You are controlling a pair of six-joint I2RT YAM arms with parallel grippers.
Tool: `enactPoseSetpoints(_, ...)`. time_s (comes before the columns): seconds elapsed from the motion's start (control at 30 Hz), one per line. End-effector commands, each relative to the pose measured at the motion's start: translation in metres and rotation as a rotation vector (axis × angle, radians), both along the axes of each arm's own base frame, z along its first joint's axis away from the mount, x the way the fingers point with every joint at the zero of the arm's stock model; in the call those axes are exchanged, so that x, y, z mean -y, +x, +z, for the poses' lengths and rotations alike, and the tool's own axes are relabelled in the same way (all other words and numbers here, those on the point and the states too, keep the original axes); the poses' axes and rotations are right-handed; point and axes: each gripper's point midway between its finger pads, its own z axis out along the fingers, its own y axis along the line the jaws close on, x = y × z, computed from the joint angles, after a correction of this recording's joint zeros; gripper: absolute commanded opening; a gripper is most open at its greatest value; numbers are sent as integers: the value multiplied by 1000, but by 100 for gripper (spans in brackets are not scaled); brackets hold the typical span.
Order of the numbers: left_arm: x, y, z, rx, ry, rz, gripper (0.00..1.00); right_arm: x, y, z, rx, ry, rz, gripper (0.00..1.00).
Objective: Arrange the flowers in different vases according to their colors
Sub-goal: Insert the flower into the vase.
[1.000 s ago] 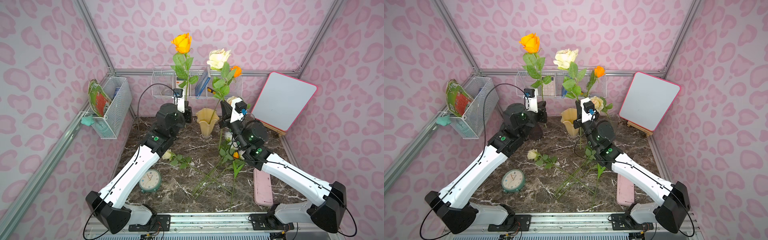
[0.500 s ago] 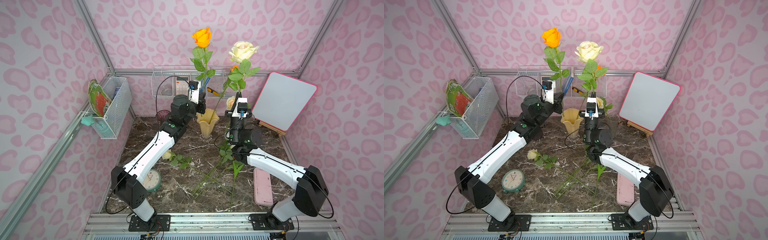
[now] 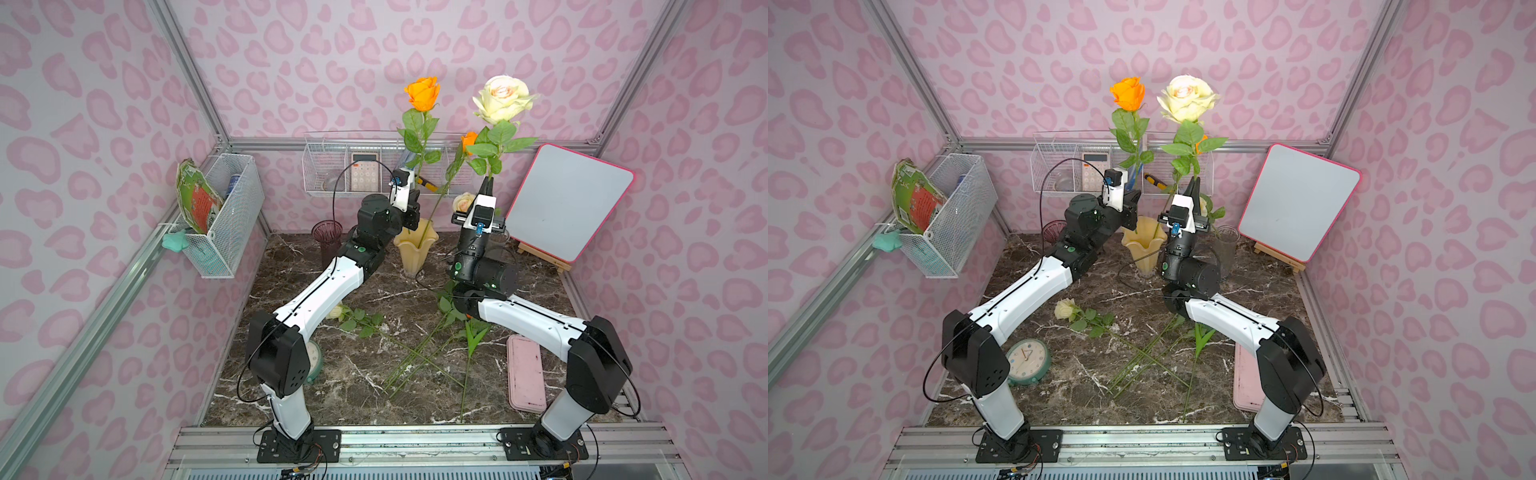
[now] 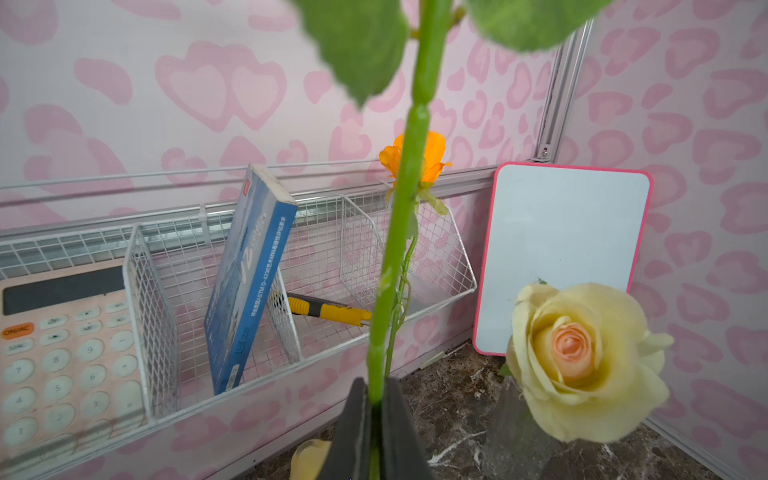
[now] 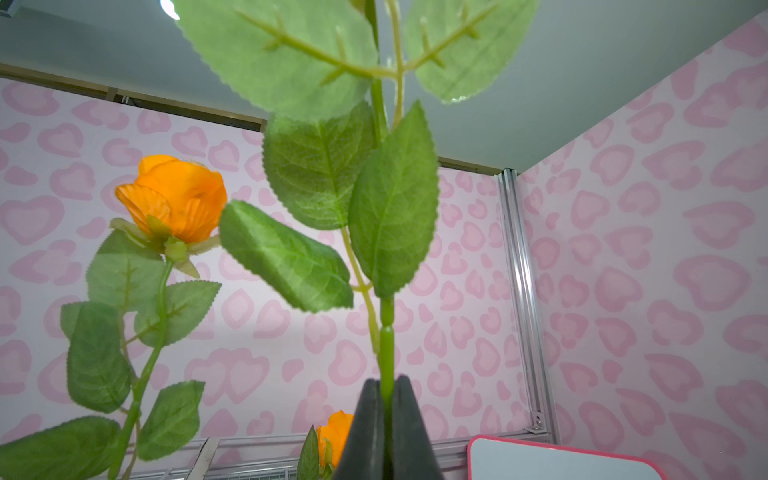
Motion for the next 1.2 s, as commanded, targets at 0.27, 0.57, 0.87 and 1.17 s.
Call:
enactPoseSetpoints(0.27,-18,15,-3,17,-66,-17,0,11,5,-6,76,-77,-296,0)
enactPoseSetpoints(0.57,-19,19,-11,-1,-52,-21,0,17,6,-4,116,-110,-317,0)
enactPoseSetpoints(0.87,-17,23,-22,-22,-47,-21,0,29,16,-11,112,-153,-354,0)
enactPoseSetpoints(1.17,-15,27,-29,-30,-27,-20,0,44,34,-22,131,-197,-365,0)
